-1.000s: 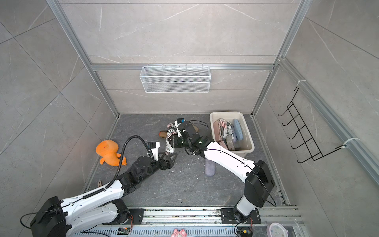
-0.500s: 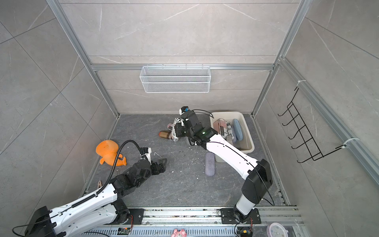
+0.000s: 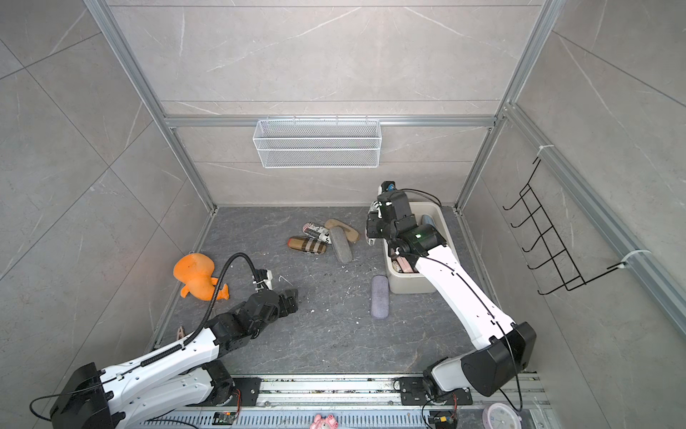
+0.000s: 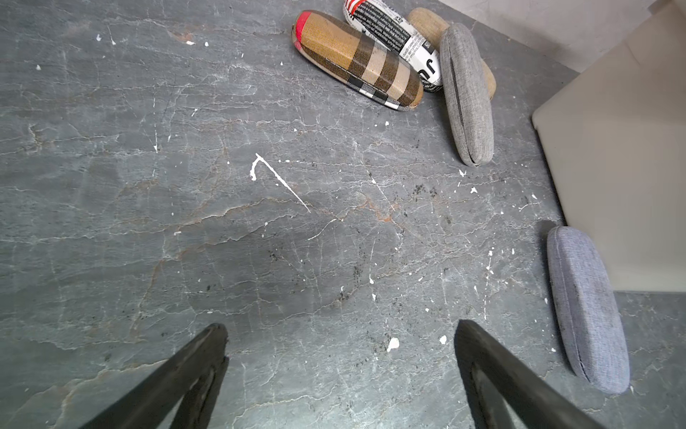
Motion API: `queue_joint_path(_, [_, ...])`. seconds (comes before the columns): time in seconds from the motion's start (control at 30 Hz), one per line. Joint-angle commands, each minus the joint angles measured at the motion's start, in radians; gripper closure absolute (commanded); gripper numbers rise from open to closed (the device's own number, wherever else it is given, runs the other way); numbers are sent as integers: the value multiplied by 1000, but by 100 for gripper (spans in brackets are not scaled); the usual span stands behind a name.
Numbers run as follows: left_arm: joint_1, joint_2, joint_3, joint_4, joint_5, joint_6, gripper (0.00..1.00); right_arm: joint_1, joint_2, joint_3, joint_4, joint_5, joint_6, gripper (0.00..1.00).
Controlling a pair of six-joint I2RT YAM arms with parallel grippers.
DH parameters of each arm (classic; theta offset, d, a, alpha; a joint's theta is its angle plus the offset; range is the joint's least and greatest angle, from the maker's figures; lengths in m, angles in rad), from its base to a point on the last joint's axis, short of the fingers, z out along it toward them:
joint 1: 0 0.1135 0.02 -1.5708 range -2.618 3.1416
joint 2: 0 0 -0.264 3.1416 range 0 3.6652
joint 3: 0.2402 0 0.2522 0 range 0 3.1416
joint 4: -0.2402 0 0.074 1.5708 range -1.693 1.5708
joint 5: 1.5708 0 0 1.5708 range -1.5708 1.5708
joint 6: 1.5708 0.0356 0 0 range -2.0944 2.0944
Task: Put the glasses cases into the storage boxes
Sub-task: Place the glasses case in the storage box.
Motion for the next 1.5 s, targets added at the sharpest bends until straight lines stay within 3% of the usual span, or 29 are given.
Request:
queue_joint_path(0.0, [2,14,-16,50,-15,-14,2,-43,-48,-30,-59,63,-36,60])
queue_joint_path(0.37, [3,72,-20,101,35,1,2,-210,-69,-36,-127,102,-55,60])
queue_joint_path(0.8, [17,107,-36,164,73,19,2,-341,6,-131,-92,295,-100,60])
queue_joint_path(1.2, [16,124,-34,180,87,20,2,-319,44,-328,-38,185,-19,54])
queue_joint_path(1.47, [18,148,-5,162,111,20,2,-318,37,-329,-21,130,4,50])
